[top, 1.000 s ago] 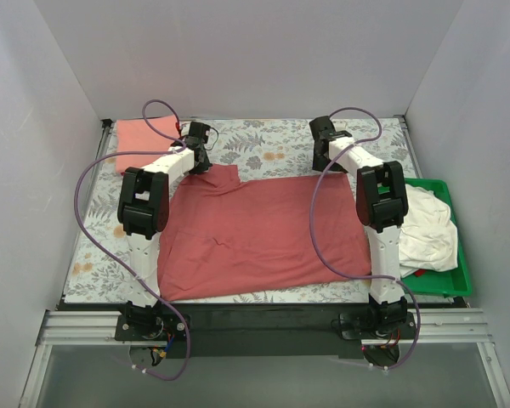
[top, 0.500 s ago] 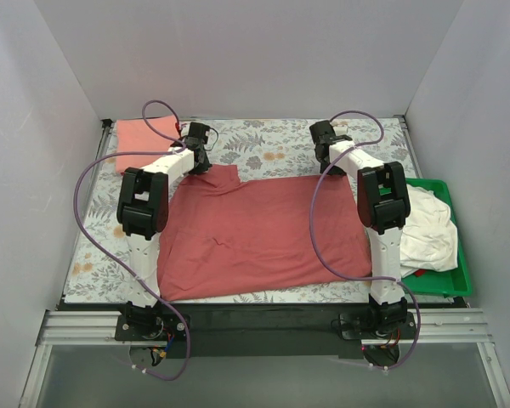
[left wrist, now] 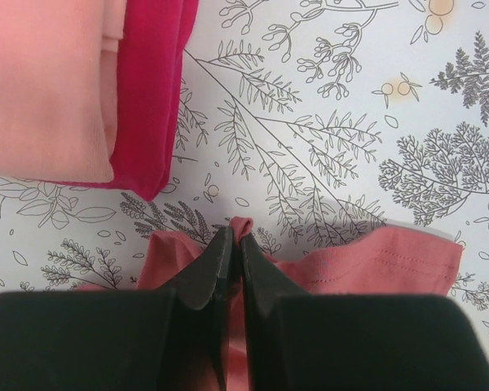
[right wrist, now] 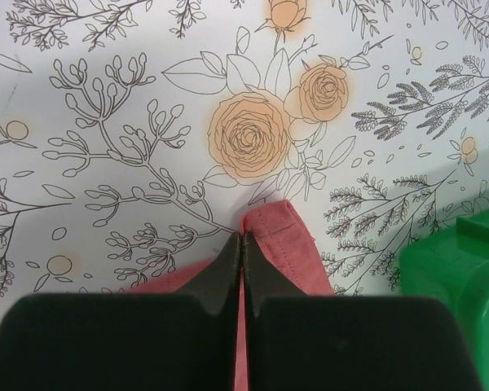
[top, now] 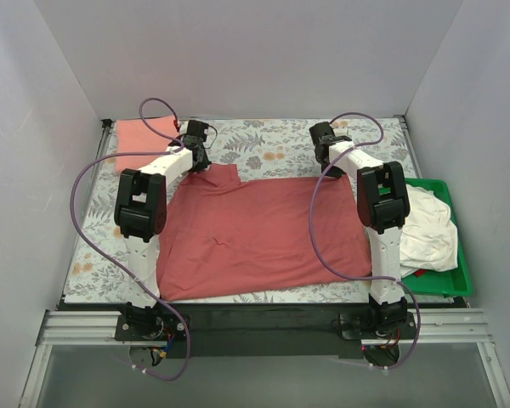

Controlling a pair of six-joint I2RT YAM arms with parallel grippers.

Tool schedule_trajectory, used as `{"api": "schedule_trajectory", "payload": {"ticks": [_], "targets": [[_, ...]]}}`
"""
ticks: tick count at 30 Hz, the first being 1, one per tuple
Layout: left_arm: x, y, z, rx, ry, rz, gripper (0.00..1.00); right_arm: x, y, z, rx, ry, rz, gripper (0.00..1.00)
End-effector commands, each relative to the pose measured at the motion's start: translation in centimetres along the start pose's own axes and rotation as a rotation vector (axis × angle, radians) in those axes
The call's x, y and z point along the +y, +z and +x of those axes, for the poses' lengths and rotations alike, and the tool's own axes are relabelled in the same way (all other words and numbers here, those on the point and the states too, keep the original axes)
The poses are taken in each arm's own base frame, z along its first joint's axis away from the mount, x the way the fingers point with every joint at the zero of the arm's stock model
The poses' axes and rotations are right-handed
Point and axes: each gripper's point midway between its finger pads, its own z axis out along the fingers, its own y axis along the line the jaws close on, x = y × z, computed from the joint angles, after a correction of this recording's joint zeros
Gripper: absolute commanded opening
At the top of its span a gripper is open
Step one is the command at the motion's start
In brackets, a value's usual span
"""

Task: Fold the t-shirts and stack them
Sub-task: Fold the tshirt

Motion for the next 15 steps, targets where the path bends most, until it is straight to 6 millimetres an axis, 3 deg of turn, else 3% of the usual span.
{"api": "schedule_trajectory", "payload": {"ticks": [1,5,6,7,8,10,11,13,14,15], "targets": [[-0.9,-3.6,-3.2,-0.079,-0.022,0.057,0.00,-1.2,-0.7,0.2,0.017,0.007,0.014,0.01],[-1.4,-5.3,-2.5,-0.074,-0.047,0.121,0.00,-1.5,-2.6,-0.4,-0.006,0.018,-0.025,0.01],[-1.6,-6.7,-3.3,-0.104,-0.059,0.139,0.00,-1.6,-3.0,-0.3,-0.013,0.016,-0.032,0.01],[-1.0,-6.8,-2.1,-0.087,-0.055,0.128,0.00,-1.4,-4.1,-1.1,-0.046,0.024,-0.061,0.01],[-0.8,-7.5,-2.0,-0.095,-0.070,0.133,0.00,-1.1,-4.1,0.0,-0.035,-0.010,-0.090,0.01],[-0.3,-9.0,-1.2,-0.107,-0.079,0.150,0.00,-1.1,-5.5,-0.2,-0.069,0.009,-0.125,0.01],[-0.4,-9.5,-1.1,-0.116,-0.089,0.162,0.00,-1.5,-5.4,1.1,-0.053,0.005,-0.118,0.01],[-0.2,-11.1,-0.9,-0.137,-0.096,0.177,0.00,-2.2,-6.8,1.3,-0.079,0.023,-0.126,0.01],[0.3,-11.0,0.3,-0.124,-0.091,0.165,0.00,-2.4,-7.2,1.4,-0.093,0.035,-0.131,0.01],[0.3,-11.6,0.6,-0.127,-0.094,0.166,0.00,-2.8,-7.0,2.9,-0.073,0.029,-0.128,0.01]]}}
